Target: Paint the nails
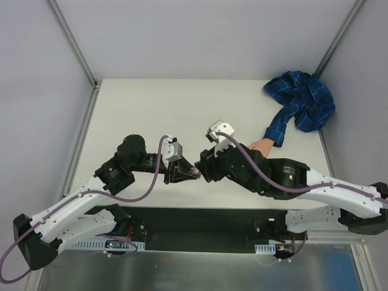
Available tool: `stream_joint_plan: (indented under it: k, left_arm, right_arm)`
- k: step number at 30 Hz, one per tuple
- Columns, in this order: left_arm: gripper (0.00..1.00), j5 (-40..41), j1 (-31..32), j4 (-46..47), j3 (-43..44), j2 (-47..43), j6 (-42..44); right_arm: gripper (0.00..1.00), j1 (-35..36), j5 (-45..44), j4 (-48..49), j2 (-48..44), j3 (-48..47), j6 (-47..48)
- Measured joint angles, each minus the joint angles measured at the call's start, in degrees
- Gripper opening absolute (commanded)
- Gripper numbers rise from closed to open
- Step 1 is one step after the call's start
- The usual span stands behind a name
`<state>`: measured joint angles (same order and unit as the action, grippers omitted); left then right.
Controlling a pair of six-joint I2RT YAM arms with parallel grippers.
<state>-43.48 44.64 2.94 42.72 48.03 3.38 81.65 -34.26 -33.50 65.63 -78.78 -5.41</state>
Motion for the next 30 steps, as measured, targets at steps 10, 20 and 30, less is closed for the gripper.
stream_joint_plan:
  k: [10,20,30]
  left_arm:
    - [0.0,-15.0,0.0,5.9,0.0,1.1,-4.2]
    - [0.0,-10.4,0.0,5.0,-0.1,0.2,-5.5]
    - [0.0,11.7,-0.1,-0.7,-0.8,-5.0,-1.0]
  right_arm:
    - [0.24,-2.8,21.6,3.3,-2.6,4.1,6.0]
    - [0.01,-2.4,19.6,5.5,-2.0,5.1,7.3]
    - [0.01,6.9,-28.6,-18.6,24.5,-19.6,-24.2]
